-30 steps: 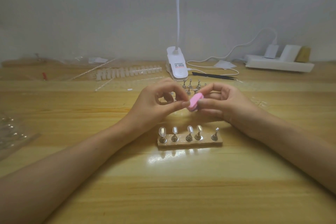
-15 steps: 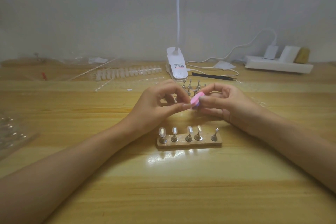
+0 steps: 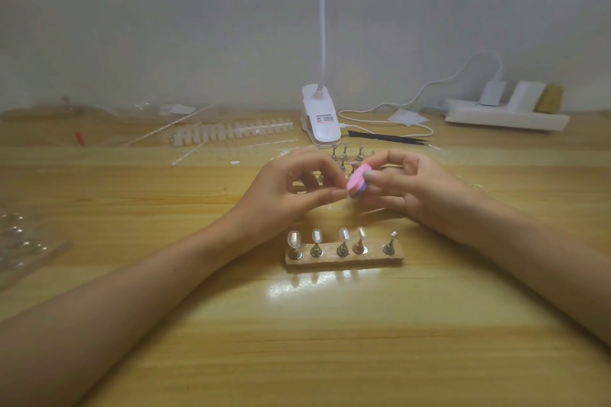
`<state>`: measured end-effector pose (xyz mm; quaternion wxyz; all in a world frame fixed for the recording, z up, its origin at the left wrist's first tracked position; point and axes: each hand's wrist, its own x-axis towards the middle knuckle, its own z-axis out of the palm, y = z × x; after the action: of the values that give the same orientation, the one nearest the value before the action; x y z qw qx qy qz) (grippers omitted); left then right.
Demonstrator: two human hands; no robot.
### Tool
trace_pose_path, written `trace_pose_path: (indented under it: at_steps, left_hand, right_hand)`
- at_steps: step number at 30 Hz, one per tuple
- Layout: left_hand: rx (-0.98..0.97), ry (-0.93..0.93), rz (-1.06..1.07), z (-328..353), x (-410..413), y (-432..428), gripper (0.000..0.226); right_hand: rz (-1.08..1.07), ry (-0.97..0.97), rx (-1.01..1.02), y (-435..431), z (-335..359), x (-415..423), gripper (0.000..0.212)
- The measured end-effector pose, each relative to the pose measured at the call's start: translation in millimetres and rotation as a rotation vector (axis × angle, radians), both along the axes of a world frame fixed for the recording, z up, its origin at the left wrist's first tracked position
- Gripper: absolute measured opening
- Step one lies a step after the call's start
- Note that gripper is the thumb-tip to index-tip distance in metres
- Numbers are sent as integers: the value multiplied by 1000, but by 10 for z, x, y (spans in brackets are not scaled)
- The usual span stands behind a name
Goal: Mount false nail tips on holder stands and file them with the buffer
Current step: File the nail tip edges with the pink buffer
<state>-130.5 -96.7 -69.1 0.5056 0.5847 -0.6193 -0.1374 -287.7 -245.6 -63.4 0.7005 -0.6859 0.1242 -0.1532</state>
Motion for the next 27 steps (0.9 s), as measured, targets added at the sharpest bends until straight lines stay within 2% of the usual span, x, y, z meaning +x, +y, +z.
trace_pose_path:
  at_steps: [3, 6, 10, 13, 16, 18, 21, 27]
  left_hand:
    - [-13, -10, 17, 15, -2, 2, 6]
    - [13, -4, 13, 17, -10, -2, 5]
    - [20, 56, 46, 27, -11, 17, 12]
    - [44, 55, 51, 24, -20, 17, 7]
    - [23, 42, 61, 29, -17, 19, 9]
    - [27, 30, 63, 31, -15, 20, 8]
    - [23, 32, 58, 24, -14, 18, 6]
    - [13, -3, 35, 28, -25, 23, 9]
  right_hand:
    - [97, 72, -70, 39, -5, 4, 14]
    - [-57, -2, -7, 6, -17, 13, 22]
    - [60, 53, -75, 40, -25, 10, 22]
    - [-58, -16, 17, 4, -25, 6, 26]
    - [65, 61, -54, 38, -9, 12, 24]
    - [28, 43, -73, 51, -19, 21, 25]
    - [-64, -23, 11, 21, -21, 20, 28]
    - [31, 63, 3, -2, 6, 1, 24]
